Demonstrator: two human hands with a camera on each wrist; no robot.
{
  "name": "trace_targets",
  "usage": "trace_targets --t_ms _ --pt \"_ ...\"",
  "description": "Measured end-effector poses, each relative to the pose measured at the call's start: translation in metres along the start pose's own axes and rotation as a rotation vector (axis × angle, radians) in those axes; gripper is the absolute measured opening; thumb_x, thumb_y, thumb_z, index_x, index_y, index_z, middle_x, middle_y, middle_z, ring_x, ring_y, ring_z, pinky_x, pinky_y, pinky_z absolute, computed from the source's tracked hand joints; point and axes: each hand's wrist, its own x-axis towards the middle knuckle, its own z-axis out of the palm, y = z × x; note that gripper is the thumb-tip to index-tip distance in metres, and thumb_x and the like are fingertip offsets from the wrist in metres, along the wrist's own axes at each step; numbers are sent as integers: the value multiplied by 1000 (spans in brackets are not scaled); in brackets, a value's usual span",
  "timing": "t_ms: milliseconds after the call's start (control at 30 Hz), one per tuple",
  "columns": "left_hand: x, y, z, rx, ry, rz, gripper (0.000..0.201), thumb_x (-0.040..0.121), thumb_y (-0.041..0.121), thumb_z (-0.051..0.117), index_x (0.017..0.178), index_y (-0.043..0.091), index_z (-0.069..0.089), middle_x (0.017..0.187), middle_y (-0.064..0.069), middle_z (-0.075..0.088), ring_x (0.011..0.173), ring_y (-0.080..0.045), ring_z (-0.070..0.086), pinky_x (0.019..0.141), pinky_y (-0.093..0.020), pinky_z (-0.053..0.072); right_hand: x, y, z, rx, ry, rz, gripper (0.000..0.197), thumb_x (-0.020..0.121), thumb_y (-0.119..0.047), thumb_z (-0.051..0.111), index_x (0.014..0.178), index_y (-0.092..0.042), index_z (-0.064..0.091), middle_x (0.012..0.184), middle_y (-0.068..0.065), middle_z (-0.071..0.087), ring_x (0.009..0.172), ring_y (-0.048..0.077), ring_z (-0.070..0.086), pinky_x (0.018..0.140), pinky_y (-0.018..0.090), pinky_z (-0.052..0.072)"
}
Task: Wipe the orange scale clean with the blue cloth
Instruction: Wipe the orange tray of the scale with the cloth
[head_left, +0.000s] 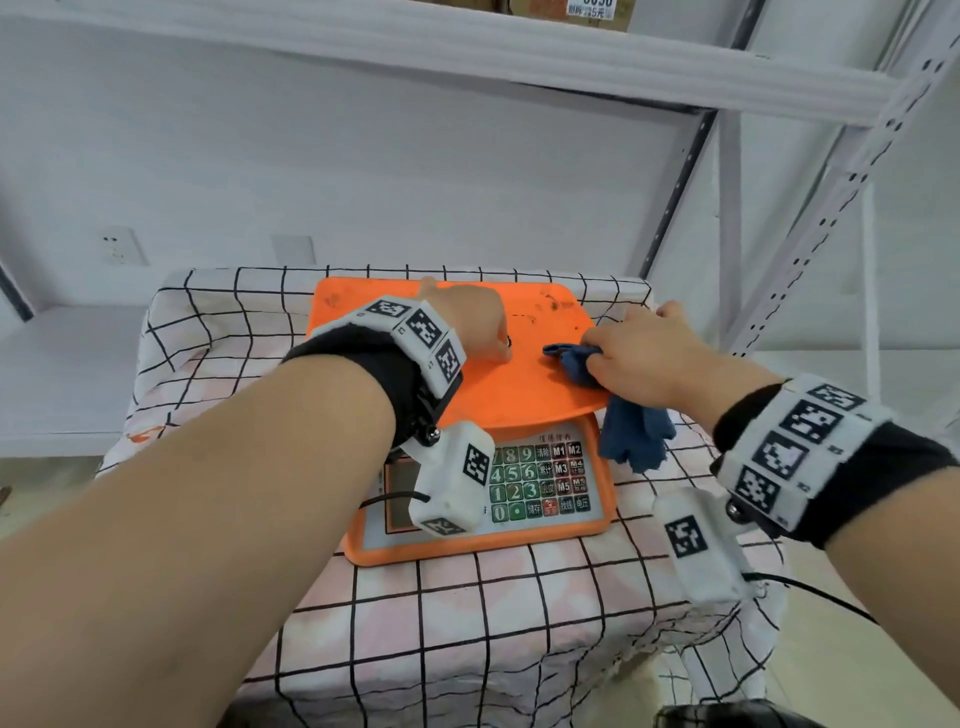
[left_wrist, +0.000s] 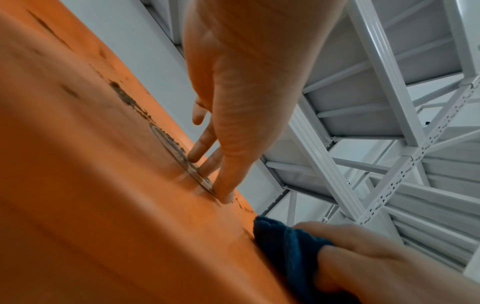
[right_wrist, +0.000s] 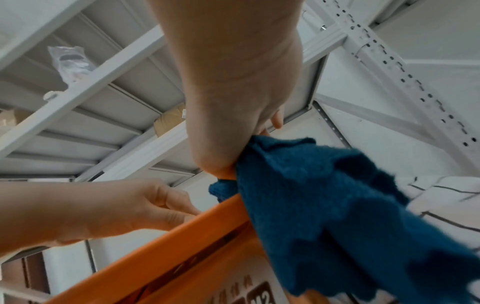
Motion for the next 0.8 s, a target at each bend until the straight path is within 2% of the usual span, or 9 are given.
trace_targets --t_ms 100,200,267,333,400,500,633,700,800 --pt "1 0 -2 -4 -4 -5 22 92 42 54 97 26 68 97 5 62 98 -20 55 94 -43 26 5 -1 -3 2 10 23 25 91 -26 28 86 -22 52 75 -3 47 97 24 48 89 41 26" --pt "3 2 -1 36 -4 -8 16 91 43 53 87 28 58 106 2 65 102 -21 56 88 -41 26 24 -7 -2 29 -98 81 30 85 -41 21 82 -24 46 96 6 55 109 31 46 98 49 27" --pt "2 4 -1 44 2 -10 16 91 42 53 87 28 58 101 3 62 97 -20 54 86 -40 24 34 -11 -1 61 -158 117 38 84 -50 20 98 -28 48 114 12 54 117 35 41 102 55 25" --pt "0 4 0 36 8 -18 18 92 39 52 92 25 64 101 2 63 99 -21 55 92 -43 25 36 -12 -1 115 -156 141 41 89 -50 23 114 -27 47 119 16 51 120 37 40 105 54 23" --pt "0 4 2 24 29 -22 22 93 37 52 93 21 67 98 1 64 101 -22 56 98 -45 25 31 -11 -2 154 -98 110 31 95 -42 28 108 -22 47 115 16 53 117 34 43 104 49 25" --pt "-1 4 4 26 51 -11 21 93 37 51 87 22 65 94 1 63 100 -22 57 95 -44 25 19 -7 -2 177 -34 59 19 95 -34 31 93 -21 44 106 14 58 110 32 47 99 44 29" --pt "1 0 6 1 54 4 21 92 37 53 93 24 69 97 3 65 101 -21 57 90 -42 25 -3 -1 6 174 3 3 17 93 -26 33 92 -17 48 87 4 51 98 28 47 86 39 29" --pt "2 -1 8 -5 54 1 23 92 38 54 96 24 71 97 4 65 100 -20 57 94 -43 25 -11 3 11 160 7 -28 11 92 -24 34 90 -19 44 77 -2 44 89 23 41 83 38 27" --pt "2 -1 8 -11 60 5 16 92 38 53 88 27 65 96 4 64 102 -21 57 98 -44 24 -9 4 10 163 1 -20 10 92 -24 34 90 -21 44 78 -3 46 87 21 42 85 38 28"
